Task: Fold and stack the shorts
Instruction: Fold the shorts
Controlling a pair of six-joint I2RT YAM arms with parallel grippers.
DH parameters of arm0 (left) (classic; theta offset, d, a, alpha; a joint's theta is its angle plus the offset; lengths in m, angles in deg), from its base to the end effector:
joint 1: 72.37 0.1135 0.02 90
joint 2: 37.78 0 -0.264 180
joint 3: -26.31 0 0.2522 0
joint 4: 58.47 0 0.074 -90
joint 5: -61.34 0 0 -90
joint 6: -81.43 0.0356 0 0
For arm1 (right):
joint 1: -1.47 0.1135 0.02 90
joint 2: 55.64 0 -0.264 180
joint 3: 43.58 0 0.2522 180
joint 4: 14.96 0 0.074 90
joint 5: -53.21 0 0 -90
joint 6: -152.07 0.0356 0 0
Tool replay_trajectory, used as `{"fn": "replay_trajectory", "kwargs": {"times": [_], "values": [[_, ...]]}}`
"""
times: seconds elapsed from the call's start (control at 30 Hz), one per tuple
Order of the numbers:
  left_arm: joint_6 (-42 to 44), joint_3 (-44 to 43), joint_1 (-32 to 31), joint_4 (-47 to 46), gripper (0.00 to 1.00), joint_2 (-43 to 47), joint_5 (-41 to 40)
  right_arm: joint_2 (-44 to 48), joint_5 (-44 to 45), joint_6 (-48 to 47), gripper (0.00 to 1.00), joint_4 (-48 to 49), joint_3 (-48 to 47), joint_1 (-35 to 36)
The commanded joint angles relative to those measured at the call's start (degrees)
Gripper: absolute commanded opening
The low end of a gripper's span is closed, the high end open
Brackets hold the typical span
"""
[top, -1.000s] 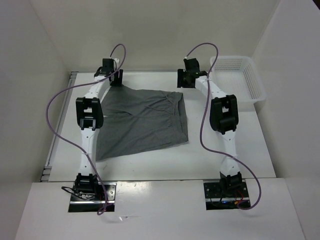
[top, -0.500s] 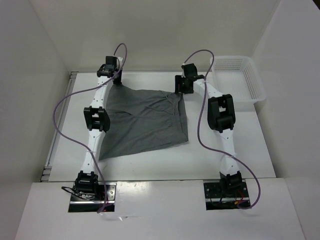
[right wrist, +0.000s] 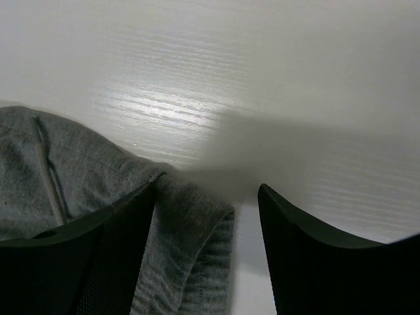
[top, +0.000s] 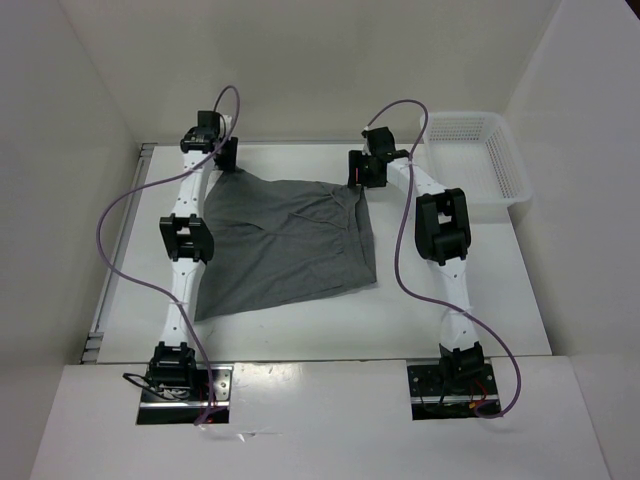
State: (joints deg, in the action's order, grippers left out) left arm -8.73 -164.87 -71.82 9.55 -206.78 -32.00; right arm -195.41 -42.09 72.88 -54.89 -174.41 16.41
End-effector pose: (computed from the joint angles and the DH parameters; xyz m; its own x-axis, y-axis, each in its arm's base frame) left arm 0.5890 0.0077 0.1805 -0.7172 -0.0097 -0.6968 -0.0522 0.9978 0.0399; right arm 0.5235 0.1431 0.1624 -0.7740 -0.0132 -0.6330 -0.1733 0.9660 0.1917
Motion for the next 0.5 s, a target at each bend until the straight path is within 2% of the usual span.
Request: {"fn": "replay_trajectory", "kwargs": {"times": [0.0,0.1,0.2,0.23,0.27,0.3,0.4,0.47], "values": [[0.16,-1.96,-1.52,0.58,0.66,-1.67,-0.8,-0.07,-1.12,-0.17,0.7,0.33,-0.17,-0.09],[0.16,-1.96,-2.05,0.58,0.61,-2.2,-0.19,-0.07,-1.12,-0.17,0.66,0.33,0.35,-0.09],[0.16,-1.96,-2.67,0.58,0.45,-2.2,1.13,-0.07,-1.64,-0.17,0.57,0.33,0.88,-0.09],[0.16,-1.96,-2.67,0.58,0.39,-2.72,1.14,-0.07,-1.64,-0.17,0.5,0.33,0.89,-0.09],[0.16,-1.96,-2.67,0.58,0.27,-2.73,1.14,-0.07,-1.64,-0.17,0.47,0.33,0.89,-0.09],[0.16,-1.96,-2.67,0.58,0.21,-2.73,0.35,0.45,-2.17,-0.17,0.45,0.33,1.41,-0.09],[0.16,-1.96,-2.67,0.58,0.04,-2.73,-0.27,0.46,-2.17,-0.17,0.27,0.86,1.41,-0.09],[0.16,-1.96,-2.67,0.06,0.0,-2.73,-0.27,0.98,-2.17,-0.17,0.13,0.86,1.41,-0.09]]}}
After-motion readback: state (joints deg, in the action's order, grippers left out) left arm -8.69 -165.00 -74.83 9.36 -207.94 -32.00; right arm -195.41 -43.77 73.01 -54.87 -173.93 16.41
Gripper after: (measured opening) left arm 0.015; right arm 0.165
